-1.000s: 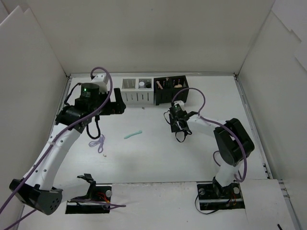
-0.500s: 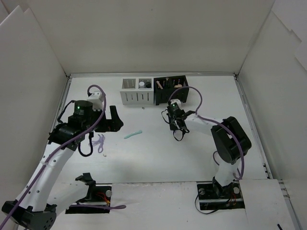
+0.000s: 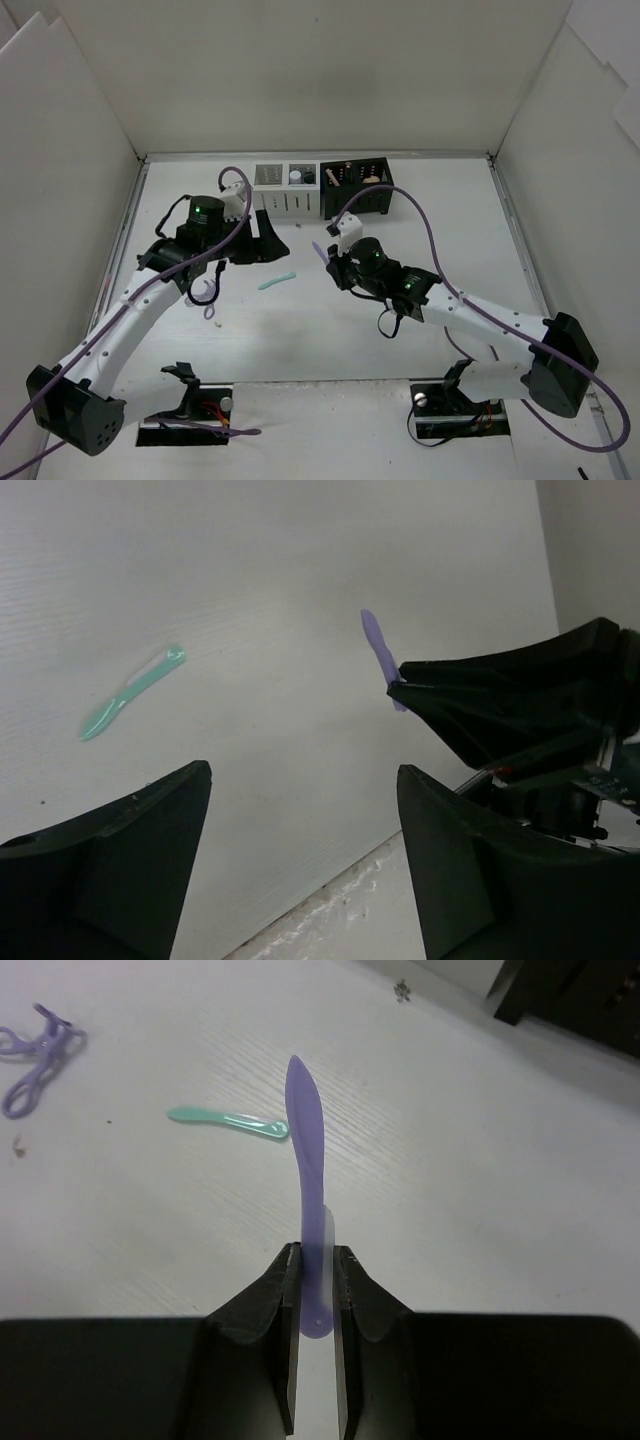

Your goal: Organize the makeup

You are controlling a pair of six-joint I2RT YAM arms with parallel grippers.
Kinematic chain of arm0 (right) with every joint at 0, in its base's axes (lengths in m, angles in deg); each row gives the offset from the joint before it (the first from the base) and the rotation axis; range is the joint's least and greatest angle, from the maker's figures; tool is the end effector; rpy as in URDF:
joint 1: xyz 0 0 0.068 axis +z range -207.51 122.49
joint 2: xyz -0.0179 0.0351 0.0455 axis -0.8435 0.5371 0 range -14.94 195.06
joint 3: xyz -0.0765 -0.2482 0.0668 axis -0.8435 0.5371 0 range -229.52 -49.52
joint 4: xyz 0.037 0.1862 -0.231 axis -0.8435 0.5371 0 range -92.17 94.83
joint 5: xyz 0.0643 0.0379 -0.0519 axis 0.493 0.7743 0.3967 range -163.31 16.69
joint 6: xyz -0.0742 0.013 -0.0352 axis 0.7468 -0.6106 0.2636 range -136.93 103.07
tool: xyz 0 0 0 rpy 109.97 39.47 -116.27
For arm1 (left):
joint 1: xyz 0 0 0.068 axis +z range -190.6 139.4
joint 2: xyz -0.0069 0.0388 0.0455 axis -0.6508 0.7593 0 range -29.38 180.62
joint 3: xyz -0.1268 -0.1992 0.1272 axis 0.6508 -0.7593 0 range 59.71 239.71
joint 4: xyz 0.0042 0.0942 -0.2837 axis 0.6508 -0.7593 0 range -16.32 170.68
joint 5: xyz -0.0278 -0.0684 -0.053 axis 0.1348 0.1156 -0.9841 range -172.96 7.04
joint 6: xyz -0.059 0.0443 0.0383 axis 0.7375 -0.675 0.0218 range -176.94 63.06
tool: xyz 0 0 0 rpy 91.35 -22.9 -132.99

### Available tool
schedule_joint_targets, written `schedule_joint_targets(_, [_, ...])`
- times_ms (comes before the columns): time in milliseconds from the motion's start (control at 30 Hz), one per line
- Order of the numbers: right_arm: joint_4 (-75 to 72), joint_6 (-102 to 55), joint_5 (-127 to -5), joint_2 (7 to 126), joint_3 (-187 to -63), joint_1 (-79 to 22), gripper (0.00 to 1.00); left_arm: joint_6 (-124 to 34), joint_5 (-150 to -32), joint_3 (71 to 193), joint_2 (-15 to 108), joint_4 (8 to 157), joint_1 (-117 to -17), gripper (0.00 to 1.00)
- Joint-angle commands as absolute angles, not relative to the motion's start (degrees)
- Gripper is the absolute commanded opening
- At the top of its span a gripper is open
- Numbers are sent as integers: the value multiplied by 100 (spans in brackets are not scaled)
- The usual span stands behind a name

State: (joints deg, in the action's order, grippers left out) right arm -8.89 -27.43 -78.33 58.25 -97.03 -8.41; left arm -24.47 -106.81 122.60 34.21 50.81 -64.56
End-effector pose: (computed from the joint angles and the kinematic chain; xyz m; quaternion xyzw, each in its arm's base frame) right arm 0.2444 0.2726 0.2448 -0.2448 0.7758 0.2575 0.5215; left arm 0.2723 -0.1530 0.3308 0.0391 0.8550 -0.3875 0.3425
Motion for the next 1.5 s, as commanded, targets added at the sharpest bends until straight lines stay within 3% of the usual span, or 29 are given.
schedule_joint_targets(0, [-1517, -2493, -7779, 5468, -9566, -610, 0, -1933, -10949, 12624, 3565, 6088, -6661, 68])
schedule_joint_targets(133, [-1719, -2397, -7850, 5274, -9444, -443, 0, -1801, -10950, 12844, 4021, 6231, -7012, 52])
schedule_joint_targets(300, [-1948, -2353, -7814, 5019, -9347, -346, 0, -1642, -10898, 13011, 4435, 6494, -7285, 42])
schedule_joint_targets(767, [-2062, -2273, -7815, 4650, -9215, -276, 0, -1458, -10686, 13240, 4963, 6441, -7567, 37])
schedule_joint_targets(867, [-2054, -2282, -7832, 4650, -9215, -276, 0, -1379, -10870, 13231, 5007, 6599, -7619, 24])
schedule_joint_targets(967, [-2089, -2282, -7920, 4615, -9153, -284, 0, -1335, -11046, 13284, 5060, 6635, -7619, 3])
schedule_joint_targets(1100, [-2098, -2282, -8007, 4579, -9127, -276, 2, -1308, -11091, 13284, 5069, 6635, -7672, 0])
schedule_joint_targets(1233, [-1940, -2379, -8288, 4579, -9179, -284, 65, -1536, -10688, 13459, 5112, 6320, -7568, 0])
schedule_joint_targets(1333, [-1799, -2423, -8552, 4483, -9171, -293, 76, -1808, -10494, 13775, 5226, 6012, -7165, 0])
schedule_joint_targets(1467, [-1694, -2423, -8921, 4298, -8987, -293, 79, -2327, -9678, 14433, 5402, 5775, -6655, 0])
